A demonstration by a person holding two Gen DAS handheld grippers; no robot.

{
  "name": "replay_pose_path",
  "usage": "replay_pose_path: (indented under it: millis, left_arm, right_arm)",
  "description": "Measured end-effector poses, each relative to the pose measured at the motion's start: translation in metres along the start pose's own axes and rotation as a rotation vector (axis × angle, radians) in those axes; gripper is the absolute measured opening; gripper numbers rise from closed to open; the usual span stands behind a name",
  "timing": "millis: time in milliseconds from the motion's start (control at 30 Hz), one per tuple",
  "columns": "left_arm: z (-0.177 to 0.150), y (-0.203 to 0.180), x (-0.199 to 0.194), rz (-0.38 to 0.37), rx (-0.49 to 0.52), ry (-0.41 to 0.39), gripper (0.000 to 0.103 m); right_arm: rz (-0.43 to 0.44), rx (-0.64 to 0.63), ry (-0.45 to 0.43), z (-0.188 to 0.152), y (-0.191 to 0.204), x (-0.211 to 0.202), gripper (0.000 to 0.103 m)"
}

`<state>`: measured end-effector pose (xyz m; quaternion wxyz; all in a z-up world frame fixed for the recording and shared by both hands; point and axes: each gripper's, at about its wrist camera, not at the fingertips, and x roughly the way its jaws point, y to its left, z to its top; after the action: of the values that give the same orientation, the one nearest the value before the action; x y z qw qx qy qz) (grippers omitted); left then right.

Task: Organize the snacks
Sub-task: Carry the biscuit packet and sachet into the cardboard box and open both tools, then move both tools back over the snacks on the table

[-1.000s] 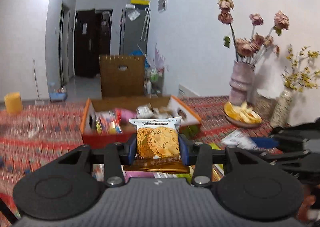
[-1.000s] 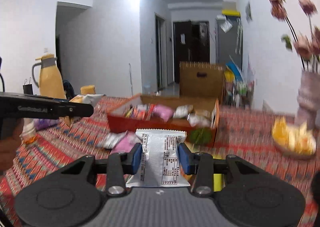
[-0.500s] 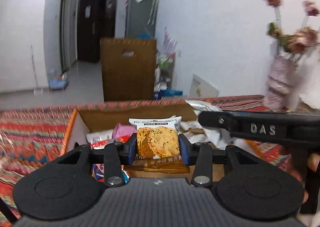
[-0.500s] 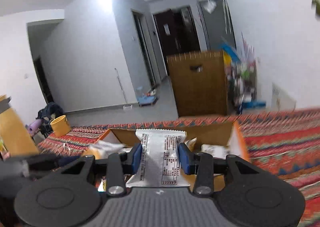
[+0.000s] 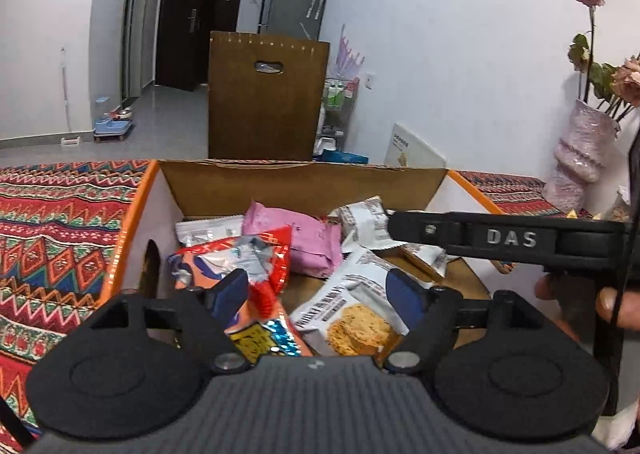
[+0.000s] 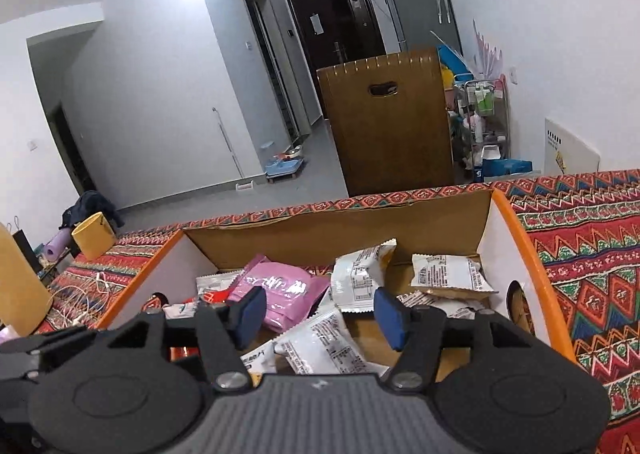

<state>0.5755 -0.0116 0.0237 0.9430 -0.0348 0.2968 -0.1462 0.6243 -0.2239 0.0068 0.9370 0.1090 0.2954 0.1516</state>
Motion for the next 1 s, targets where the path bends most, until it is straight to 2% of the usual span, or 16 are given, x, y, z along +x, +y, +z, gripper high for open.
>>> replay_pose_path:
  millis: [100,233,333,367,467,567,600,733,800,867,1000]
  left_arm:
    - [0.004,-0.004,-0.005,0.025,0.006,-0.005,0.078]
    - [0.009,-0.017,-0.023,0.032,0.068,-0.045,0.079]
    - [0.011,-0.022,-0.041,0.042,0.064,-0.071,0.085]
    - [0.01,-0.02,-0.049,0.036,0.049,-0.068,0.088]
    - [0.005,-0.019,-0.071,0.052,0.047,-0.037,0.088]
    - [-0.007,-0.021,-0.109,0.076,0.066,-0.048,0.09]
    - [-0.012,-0.023,-0.125,0.067,0.073,-0.062,0.094]
    - [-0.036,-0.036,-0.19,0.04,0.088,-0.125,0.1]
    - [-0.055,-0.041,-0.224,0.025,0.062,-0.159,0.101]
    - [-0.077,-0.045,-0.254,0.002,0.035,-0.187,0.101]
    - [-0.119,-0.057,-0.303,0.047,0.023,-0.236,0.103]
  right_arm:
    - [0.0,-0.013,-0.014,0.004,0.003,-0.006,0.059]
    - [-0.023,-0.061,-0.042,0.007,0.015,-0.023,0.06]
    - [-0.041,-0.074,-0.073,0.006,0.023,-0.047,0.076]
    - [-0.052,-0.08,-0.09,0.005,0.024,-0.057,0.085]
    - [-0.067,-0.124,-0.103,0.0,0.031,-0.085,0.087]
    - [-0.068,-0.157,-0.116,-0.004,0.036,-0.123,0.09]
    - [-0.066,-0.17,-0.123,-0.005,0.037,-0.137,0.092]
    - [-0.057,-0.199,-0.171,-0.022,0.04,-0.199,0.094]
    - [-0.055,-0.201,-0.193,-0.038,0.04,-0.229,0.103]
    - [-0.054,-0.186,-0.21,-0.06,0.04,-0.26,0.103]
    - [-0.062,-0.207,-0.216,-0.105,0.046,-0.309,0.103]
